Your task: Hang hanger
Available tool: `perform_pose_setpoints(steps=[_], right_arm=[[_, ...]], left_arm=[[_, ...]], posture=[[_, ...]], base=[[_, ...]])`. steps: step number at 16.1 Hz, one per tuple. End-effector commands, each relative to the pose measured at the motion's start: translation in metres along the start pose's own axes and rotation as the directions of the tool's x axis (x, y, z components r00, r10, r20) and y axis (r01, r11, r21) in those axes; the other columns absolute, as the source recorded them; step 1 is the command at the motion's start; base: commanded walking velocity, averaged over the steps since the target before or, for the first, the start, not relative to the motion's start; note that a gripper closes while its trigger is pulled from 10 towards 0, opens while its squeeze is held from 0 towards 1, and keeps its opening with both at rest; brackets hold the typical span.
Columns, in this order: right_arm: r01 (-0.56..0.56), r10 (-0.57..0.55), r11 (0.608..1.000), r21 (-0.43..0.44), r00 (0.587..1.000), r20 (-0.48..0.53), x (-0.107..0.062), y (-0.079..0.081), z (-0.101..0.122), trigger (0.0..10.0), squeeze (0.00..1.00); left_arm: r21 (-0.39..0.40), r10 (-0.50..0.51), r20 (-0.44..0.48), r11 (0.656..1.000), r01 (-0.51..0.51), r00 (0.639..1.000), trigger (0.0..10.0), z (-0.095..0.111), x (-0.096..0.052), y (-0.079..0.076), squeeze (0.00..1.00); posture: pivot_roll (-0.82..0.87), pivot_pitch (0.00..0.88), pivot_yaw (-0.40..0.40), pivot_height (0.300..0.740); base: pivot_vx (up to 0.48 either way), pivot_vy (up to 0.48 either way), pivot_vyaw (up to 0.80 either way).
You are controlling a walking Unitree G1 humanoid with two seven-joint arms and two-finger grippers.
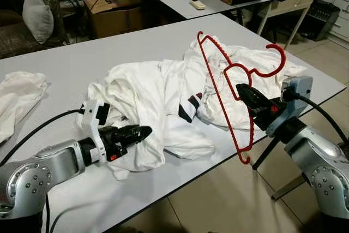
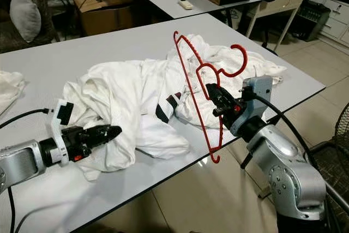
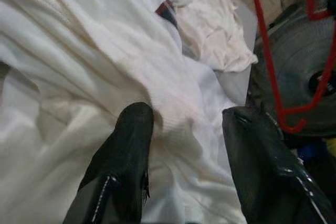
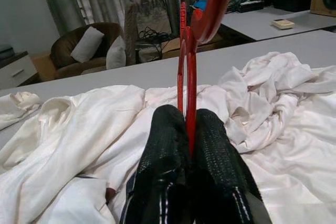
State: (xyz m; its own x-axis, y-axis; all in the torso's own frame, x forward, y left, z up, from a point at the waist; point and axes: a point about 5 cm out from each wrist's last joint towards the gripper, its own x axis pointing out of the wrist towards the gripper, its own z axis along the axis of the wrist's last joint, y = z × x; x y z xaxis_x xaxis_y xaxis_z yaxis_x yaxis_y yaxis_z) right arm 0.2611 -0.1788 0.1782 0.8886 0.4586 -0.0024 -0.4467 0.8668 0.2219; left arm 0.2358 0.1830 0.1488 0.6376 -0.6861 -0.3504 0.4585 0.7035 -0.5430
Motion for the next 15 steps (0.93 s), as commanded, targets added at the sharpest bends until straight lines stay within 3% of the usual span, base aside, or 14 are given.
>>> perform_pose_setpoints(steps=[1, 2, 3, 4, 5, 6, 15], right_arm=[[-0.003, 0.003, 1.000, -0.009, 1.000, 0.007, 0.000, 0.003, 0.003, 10.0, 0.00], [-0.003, 0.003, 1.000, -0.008, 1.000, 0.007, 0.000, 0.003, 0.003, 10.0, 0.00], [-0.003, 0.003, 1.000, -0.006, 1.000, 0.004, 0.000, 0.004, 0.002, 10.0, 0.00], [-0.003, 0.003, 1.000, -0.003, 1.000, 0.002, 0.000, 0.005, 0.002, 10.0, 0.00], [-0.002, 0.002, 1.000, -0.004, 1.000, 0.000, 0.000, 0.005, 0.001, 10.0, 0.00], [0.000, 0.000, 1.000, -0.005, 1.000, -0.003, -0.001, 0.006, 0.000, 10.0, 0.00], [0.017, -0.017, 1.000, 0.000, 1.000, -0.006, -0.004, 0.009, -0.005, 10.0, 0.00]], left_arm=[[0.005, 0.007, -0.018, 1.000, -0.007, 1.000, 10.0, -0.002, 0.002, -0.003, 0.00], [-0.003, -0.003, -0.008, 1.000, 0.003, 1.000, 10.0, -0.002, 0.003, -0.004, 0.00], [-0.037, -0.025, 0.040, 0.999, 0.026, 0.999, 4.9, 0.002, 0.006, -0.006, 0.00], [-0.055, -0.031, 0.059, 0.998, 0.035, 0.998, 3.3, 0.004, 0.009, -0.007, 0.00], [-0.052, -0.012, 0.053, 0.999, 0.015, 0.999, 0.0, 0.003, 0.012, -0.005, 0.00], [-0.043, 0.040, 0.047, 0.998, -0.038, 0.998, 0.0, 0.001, 0.014, 0.000, 0.00], [-0.035, 0.089, 0.053, 0.996, -0.087, 0.995, 0.0, 0.005, 0.013, 0.009, 0.00]], posture=[[-0.10, 0.000, 0.007, 0.740], [-0.10, 0.000, 0.007, 0.740], [-0.10, 0.000, 0.010, 0.740], [-0.10, 0.000, 0.013, 0.740], [-0.10, 0.000, 0.015, 0.740], [-0.11, 0.000, 0.019, 0.740], [-0.11, 0.000, 0.041, 0.740]], base=[[0.000, 0.000, 0.00], [0.000, 0.000, 0.00], [0.000, 0.000, 0.00], [0.000, 0.000, 0.00], [0.000, 0.000, 0.00], [0.000, 0.000, 0.00], [0.000, 0.000, 0.00]])
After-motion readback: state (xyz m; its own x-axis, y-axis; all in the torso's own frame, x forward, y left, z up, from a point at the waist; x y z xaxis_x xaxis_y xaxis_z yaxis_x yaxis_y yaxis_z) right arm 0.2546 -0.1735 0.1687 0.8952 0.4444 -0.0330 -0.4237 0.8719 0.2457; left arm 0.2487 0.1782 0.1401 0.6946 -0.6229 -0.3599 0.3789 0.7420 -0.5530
